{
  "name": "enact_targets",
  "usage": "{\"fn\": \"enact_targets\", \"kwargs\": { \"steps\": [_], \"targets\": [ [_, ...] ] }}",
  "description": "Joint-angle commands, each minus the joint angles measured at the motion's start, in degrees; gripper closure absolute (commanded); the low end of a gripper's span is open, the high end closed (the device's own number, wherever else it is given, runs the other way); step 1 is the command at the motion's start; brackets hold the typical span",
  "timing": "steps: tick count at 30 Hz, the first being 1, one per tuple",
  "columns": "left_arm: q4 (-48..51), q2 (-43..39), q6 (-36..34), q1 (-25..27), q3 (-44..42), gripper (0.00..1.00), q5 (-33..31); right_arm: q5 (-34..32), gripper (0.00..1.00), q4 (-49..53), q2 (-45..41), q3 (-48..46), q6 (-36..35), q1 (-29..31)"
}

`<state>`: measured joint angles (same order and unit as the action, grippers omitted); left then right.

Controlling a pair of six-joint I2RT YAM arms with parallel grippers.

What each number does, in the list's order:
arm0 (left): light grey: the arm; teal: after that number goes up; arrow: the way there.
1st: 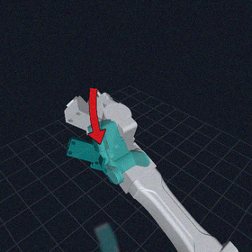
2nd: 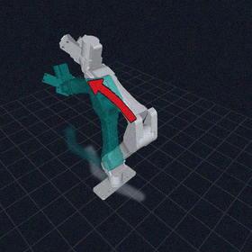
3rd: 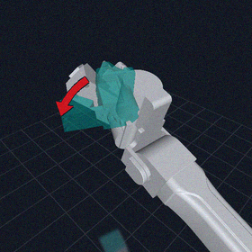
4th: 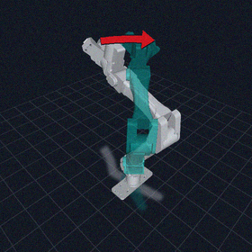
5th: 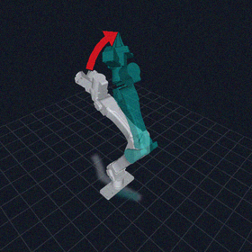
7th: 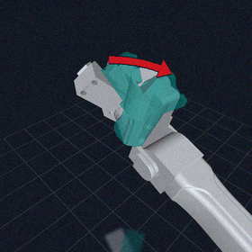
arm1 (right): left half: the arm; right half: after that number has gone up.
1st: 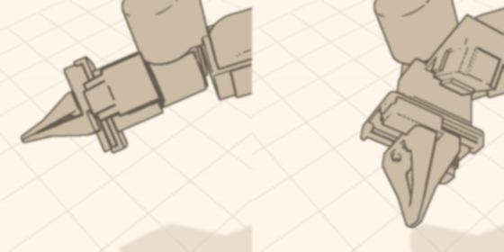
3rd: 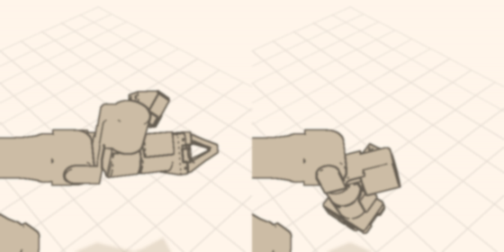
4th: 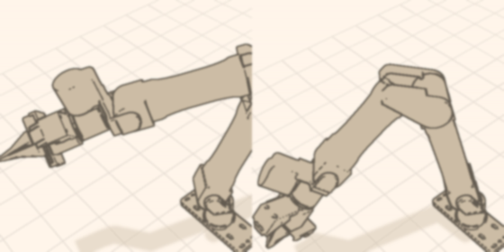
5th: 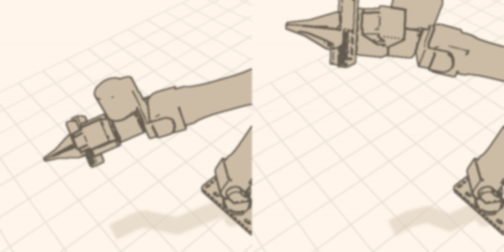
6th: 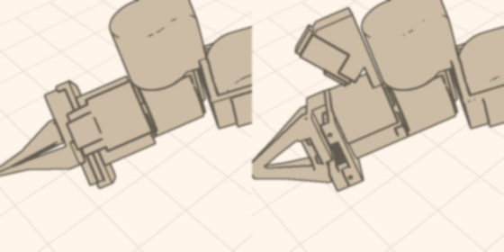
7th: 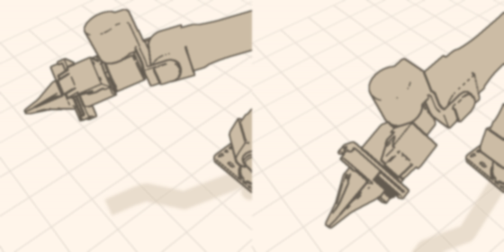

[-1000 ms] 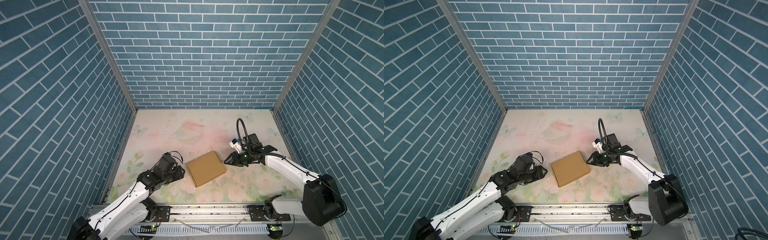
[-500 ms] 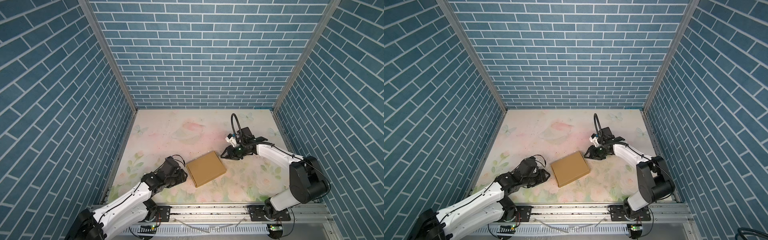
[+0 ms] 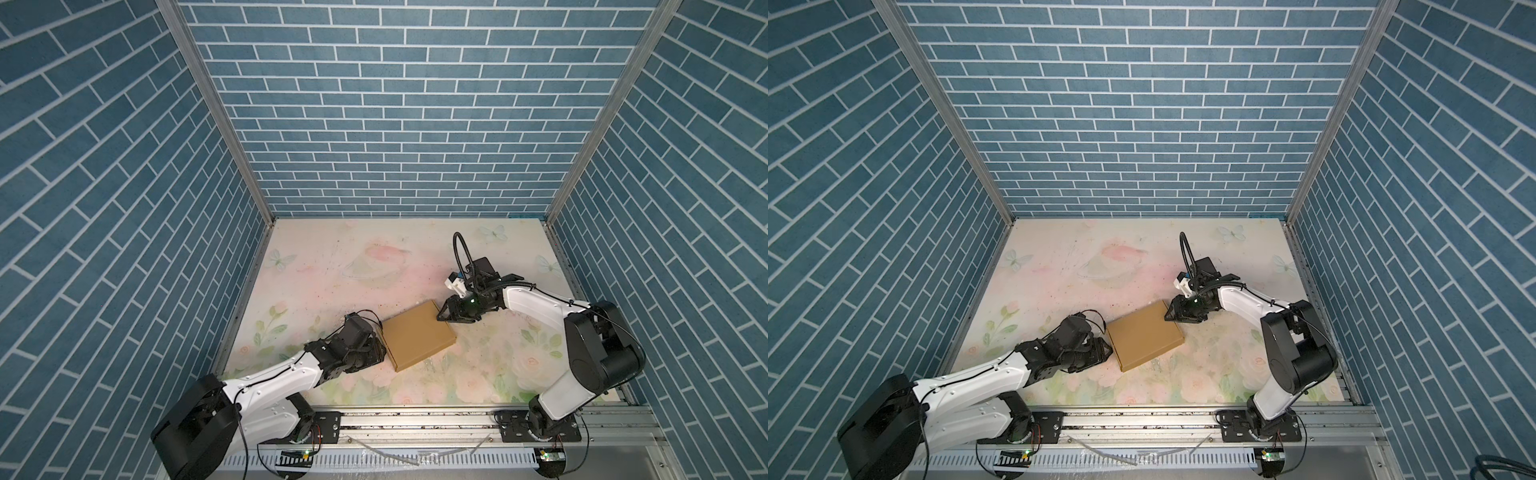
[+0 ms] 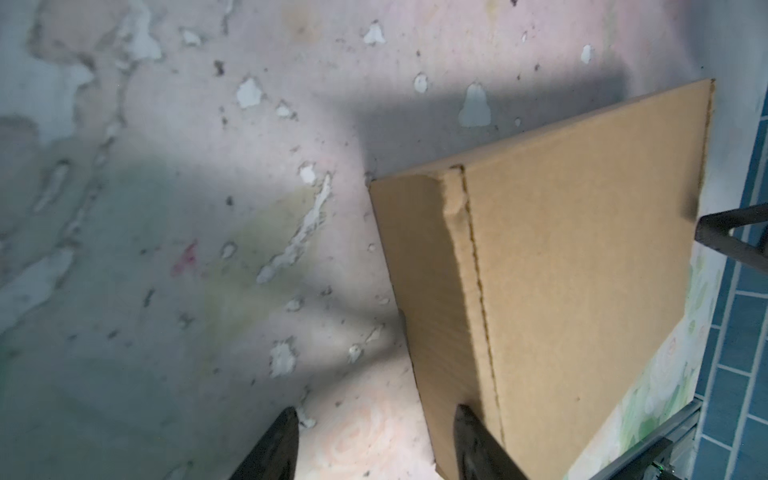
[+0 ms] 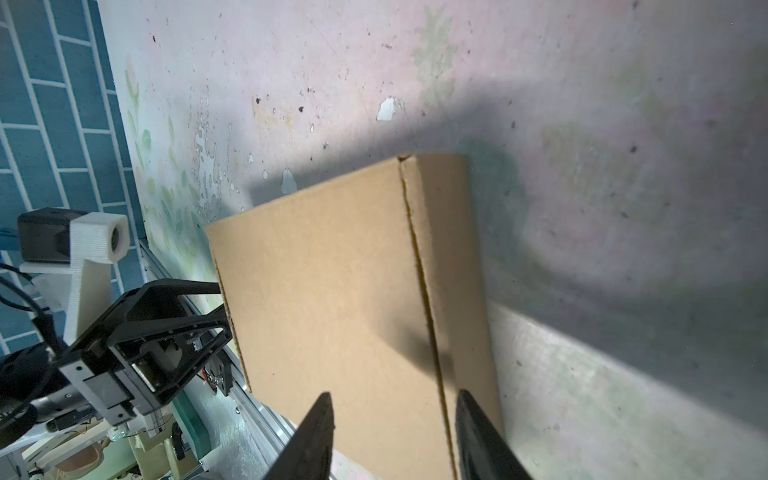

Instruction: Fold the paper box

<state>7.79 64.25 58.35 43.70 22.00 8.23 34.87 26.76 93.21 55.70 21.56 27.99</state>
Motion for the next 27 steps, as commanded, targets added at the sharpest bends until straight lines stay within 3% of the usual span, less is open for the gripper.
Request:
{"fn": "enact_targets", "kwargs": {
  "steps": [1, 18, 27],
  "targets": [
    [-3.92, 2.46, 0.01, 0.42, 0.63, 0.39, 0.64, -0.60, 0.52, -0.46, 0.93, 2.21, -1.79, 0.44],
    [-1.50, 8.99, -2.69, 0.34, 6.66, 0.40, -1.87, -3.01, 0.55, 0.21, -2.29, 0.96, -0.79, 0.62],
    [1.82, 13.57, -5.49, -0.37, 11.75, 0.40, -4.19, -4.55, 0.53, 4.72, -4.91, 3.45, -4.80, -4.30]
  ]
}}
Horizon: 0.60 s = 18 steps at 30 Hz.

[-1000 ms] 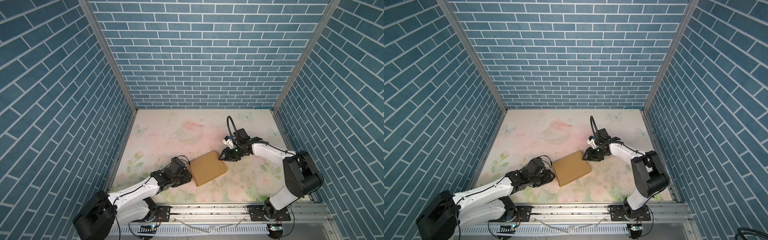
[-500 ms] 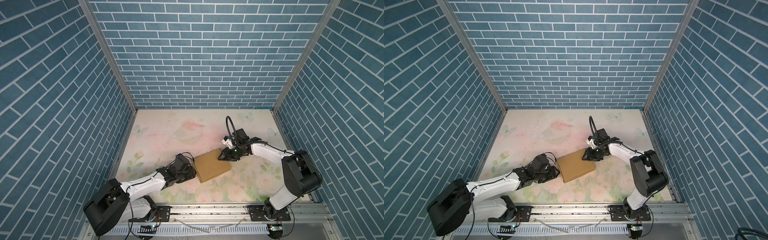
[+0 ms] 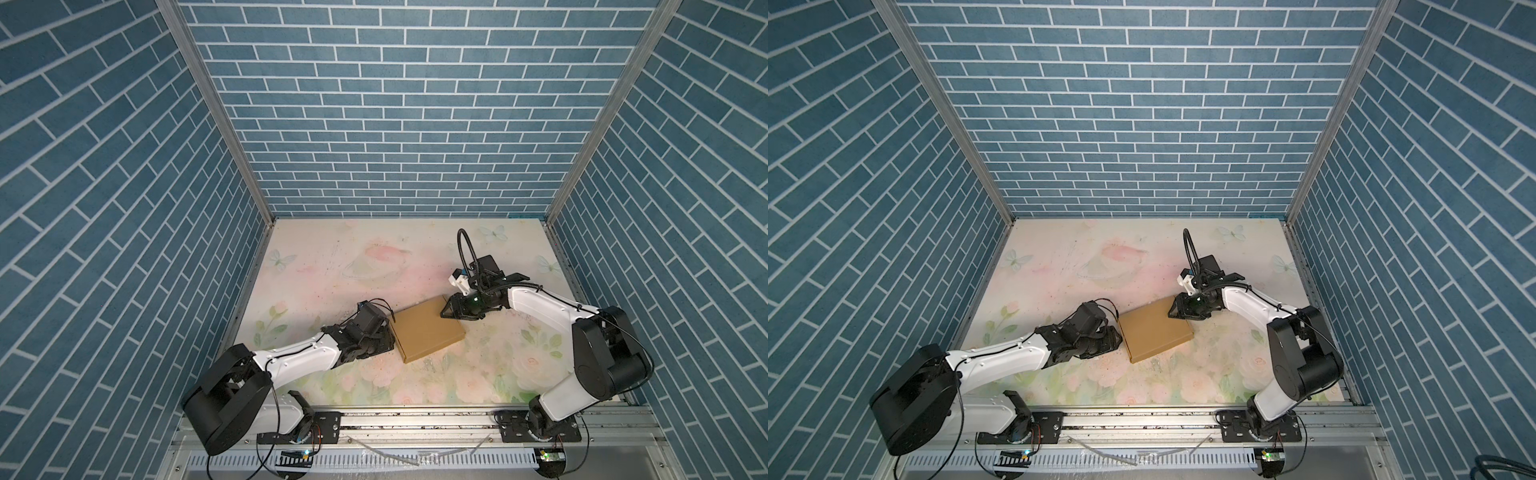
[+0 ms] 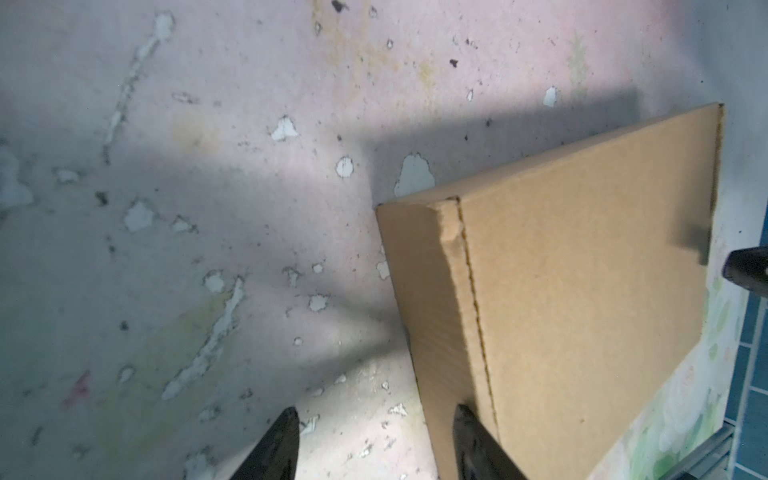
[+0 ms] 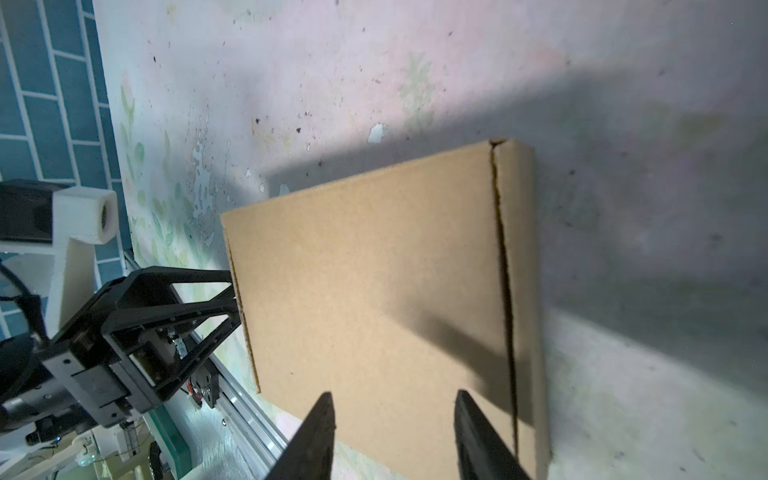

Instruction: Fold the paper box

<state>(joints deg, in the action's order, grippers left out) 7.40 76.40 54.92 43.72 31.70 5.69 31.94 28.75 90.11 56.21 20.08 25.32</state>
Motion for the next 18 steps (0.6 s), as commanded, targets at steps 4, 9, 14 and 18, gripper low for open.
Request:
{"fn": "enact_targets", "kwargs": {
  "steps": [4, 9, 14, 18],
  "targets": [
    [3.28, 4.41, -3.54, -0.80, 6.04, 0.40, -2.53, -1.70, 0.53, 3.60, -1.87, 2.47, -4.30, -3.21],
    [4.65, 8.40, -6.13, -1.58, 11.18, 0.40, -2.38, -0.44, 0.53, 2.56, -1.43, 1.79, -4.13, -3.41],
    [4.73, 11.12, -7.31, -1.89, 13.82, 0.40, -2.14, -0.92, 0.52, 2.61, -2.89, 1.19, -3.99, -3.52],
    [4.80, 13.03, -8.15, -2.20, 15.41, 0.40, -1.92, -1.09, 0.52, 3.12, -4.61, 0.86, -3.99, -3.62]
  ]
}}
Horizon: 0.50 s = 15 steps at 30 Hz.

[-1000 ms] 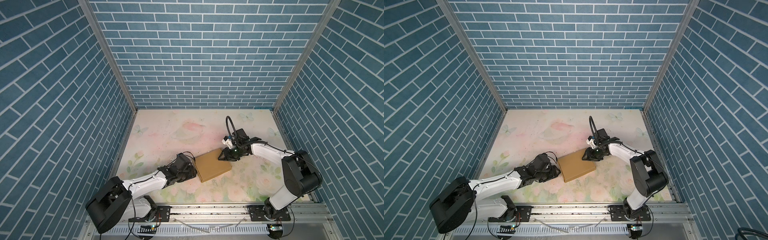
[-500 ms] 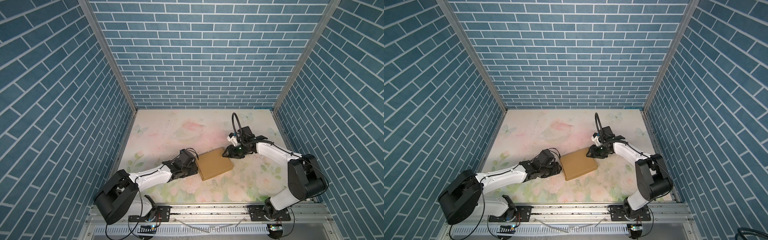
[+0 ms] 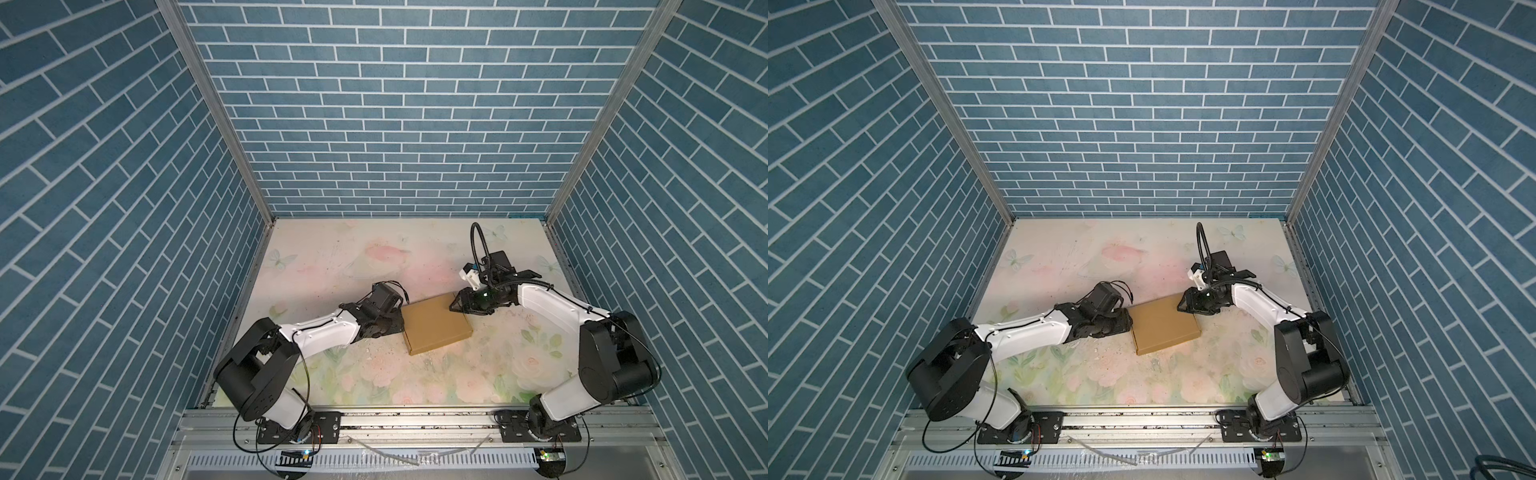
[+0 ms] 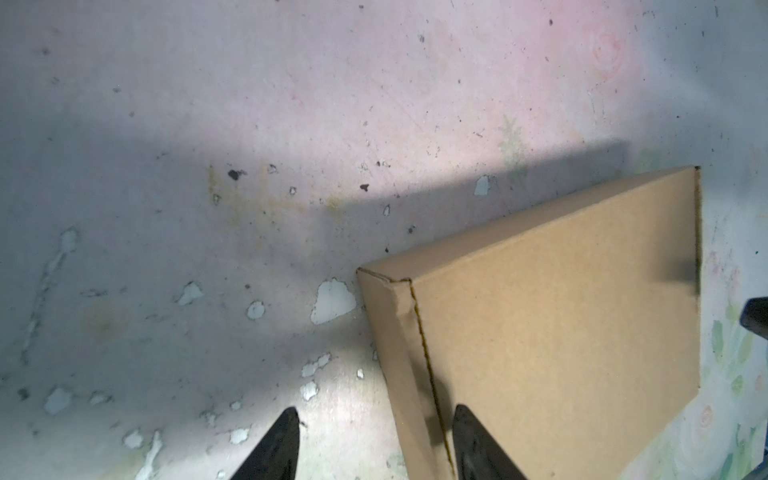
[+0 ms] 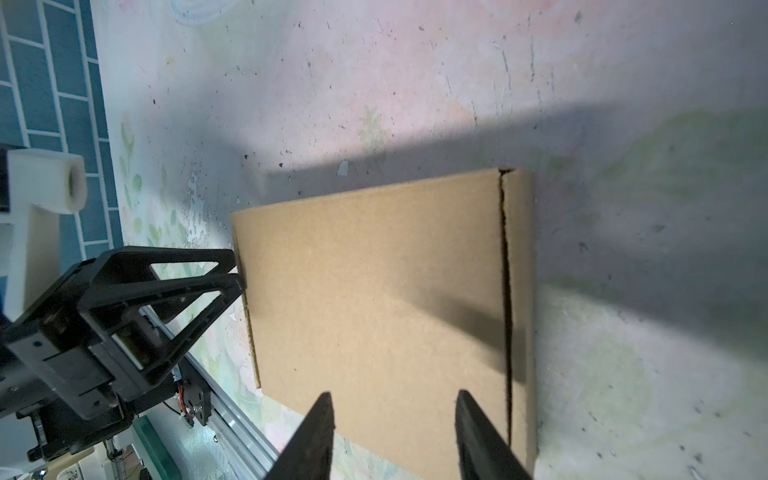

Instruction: Fold the paper box

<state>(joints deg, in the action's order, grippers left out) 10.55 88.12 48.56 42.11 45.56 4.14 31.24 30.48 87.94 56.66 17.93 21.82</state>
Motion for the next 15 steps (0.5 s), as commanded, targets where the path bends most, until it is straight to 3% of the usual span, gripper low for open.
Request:
{"fn": "enact_targets", "kwargs": {
  "steps": [1, 15],
  "targets": [
    [1.74, 1.69, -1.98, -0.62, 1.95, 0.40, -0.27, -0.39, 0.52, 1.34, -2.83, 0.31, -1.76, -0.28],
    [-9.23, 8.71, -0.79, -1.59, 5.24, 0.40, 6.55, -3.30, 0.51, 4.29, -9.54, -0.59, -1.82, -2.11]
  ]
}}
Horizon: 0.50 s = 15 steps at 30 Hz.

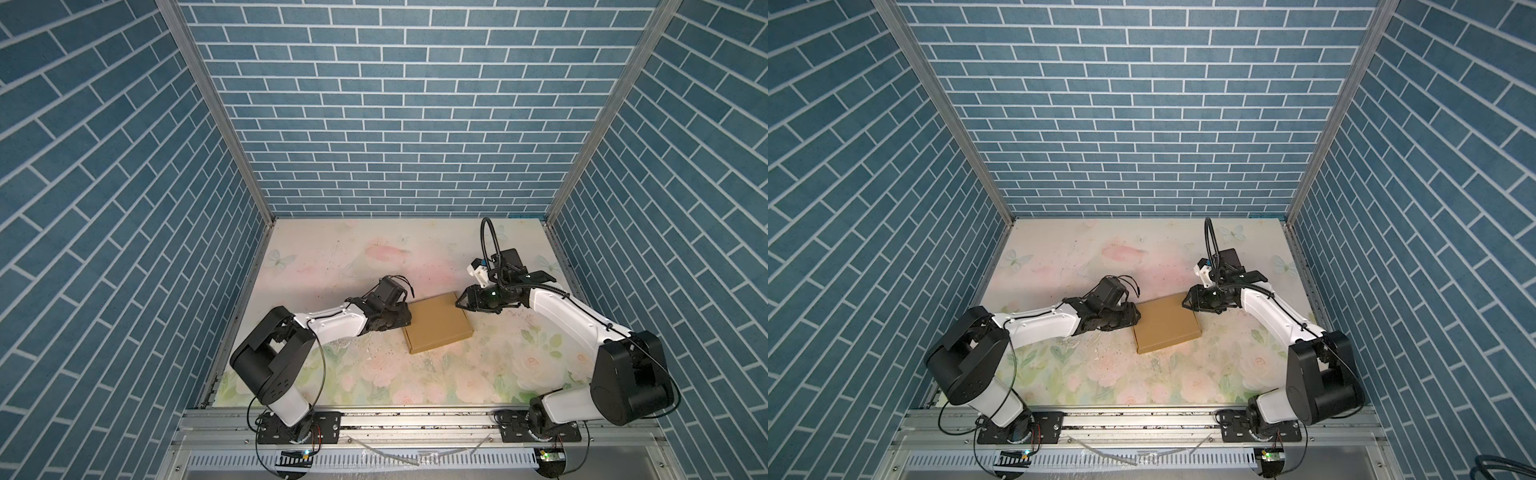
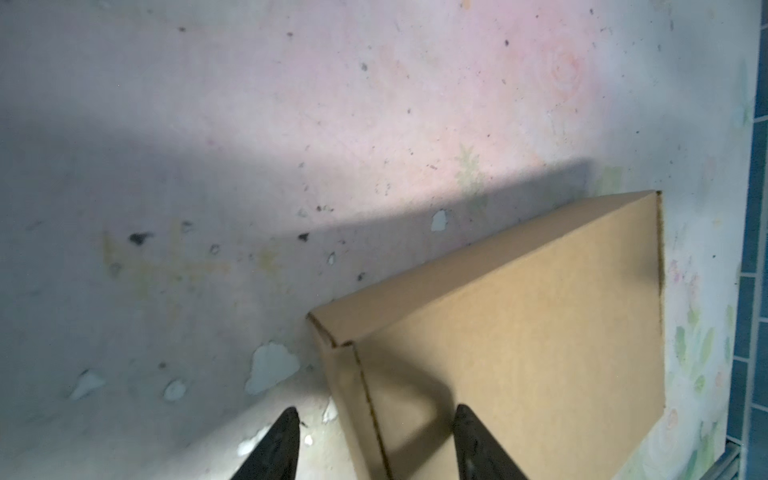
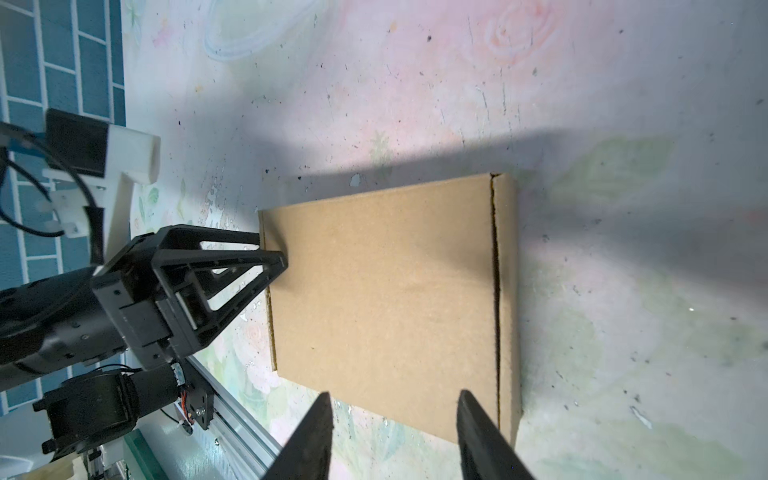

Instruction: Fold the paper box

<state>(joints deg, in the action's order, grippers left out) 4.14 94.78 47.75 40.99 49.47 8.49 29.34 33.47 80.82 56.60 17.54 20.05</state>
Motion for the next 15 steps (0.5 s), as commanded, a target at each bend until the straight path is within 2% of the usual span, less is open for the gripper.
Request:
{"fn": "enact_targets", "kwargs": {
  "steps": [1, 10, 15],
  "targets": [
    [-3.13, 2.85, -0.18, -0.48, 2.07, 0.40, 2.50, -1.47, 0.51, 1.10, -3.02, -1.05, -1.16, -0.37],
    [-1.20, 8.15, -3.13, -0.56, 10.55, 0.41, 3.73, -3.27, 0.51, -0.17, -7.73, -4.93, 1.37, -0.54],
    [0.37, 5.88, -4.37, -1.06, 11.05, 0.38, 0.76, -4.90, 0.51, -2.37, -10.27, -7.23, 3.32, -0.63]
  ]
}}
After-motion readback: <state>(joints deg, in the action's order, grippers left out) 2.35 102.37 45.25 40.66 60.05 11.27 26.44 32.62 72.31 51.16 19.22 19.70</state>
